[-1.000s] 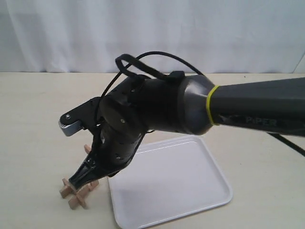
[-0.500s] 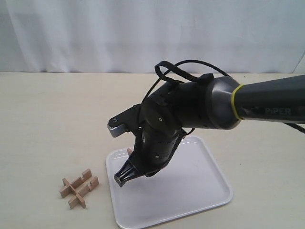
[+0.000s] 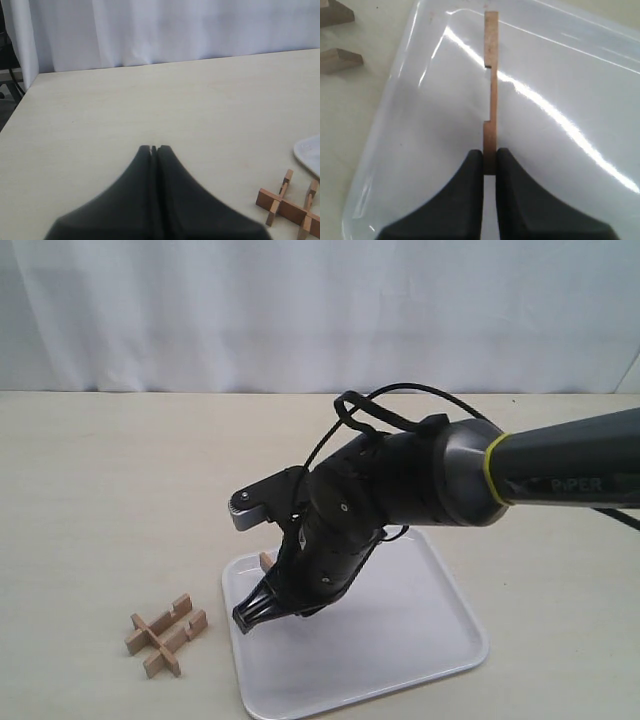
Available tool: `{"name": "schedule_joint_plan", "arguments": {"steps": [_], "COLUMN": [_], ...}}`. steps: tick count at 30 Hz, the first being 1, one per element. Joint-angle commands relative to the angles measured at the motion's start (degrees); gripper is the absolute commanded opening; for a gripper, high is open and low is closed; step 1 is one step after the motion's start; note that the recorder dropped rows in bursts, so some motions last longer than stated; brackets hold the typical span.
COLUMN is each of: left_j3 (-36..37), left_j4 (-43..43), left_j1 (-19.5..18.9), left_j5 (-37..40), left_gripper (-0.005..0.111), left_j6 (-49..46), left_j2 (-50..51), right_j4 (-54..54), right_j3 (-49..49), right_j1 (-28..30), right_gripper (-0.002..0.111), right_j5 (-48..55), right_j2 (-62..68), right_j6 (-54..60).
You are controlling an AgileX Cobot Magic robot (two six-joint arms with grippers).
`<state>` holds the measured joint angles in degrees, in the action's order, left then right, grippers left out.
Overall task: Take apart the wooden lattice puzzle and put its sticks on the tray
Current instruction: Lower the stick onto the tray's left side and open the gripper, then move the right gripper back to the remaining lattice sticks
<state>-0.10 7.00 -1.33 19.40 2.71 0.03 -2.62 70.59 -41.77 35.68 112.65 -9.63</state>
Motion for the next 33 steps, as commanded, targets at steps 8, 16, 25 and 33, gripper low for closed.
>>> {"name": "schedule_joint_plan", "arguments": {"steps": [8,16,25,33], "left_j3": [0.1,0.1,0.1,0.1], "left_j4": [0.0,0.0,-0.1,-0.1], "left_j1": [0.1,0.1,0.1,0.1], "left_j5": [-0.9,-0.9,-1.0,-1.0], "left_gripper": [0.0,0.0,0.0,0.0], "left_j6": [0.2,0.2,0.2,0.2], "left_j2": [0.0,0.0,0.0,0.0], "right_j4": [0.8,0.9,0.9,0.7], "right_j3": [-0.3,-0.3,0.1,0.1], "right_j1": [0.3,0.3,0.3,0.3], "right_gripper": [0.004,0.017,0.04,0.04], "right_j5": [-1.6,-1.8,-0.3,-1.0], "right_j2": [2.0,2.5,1.2,-2.2], "right_j6": [0.1,0.1,0.1,0.6]}}
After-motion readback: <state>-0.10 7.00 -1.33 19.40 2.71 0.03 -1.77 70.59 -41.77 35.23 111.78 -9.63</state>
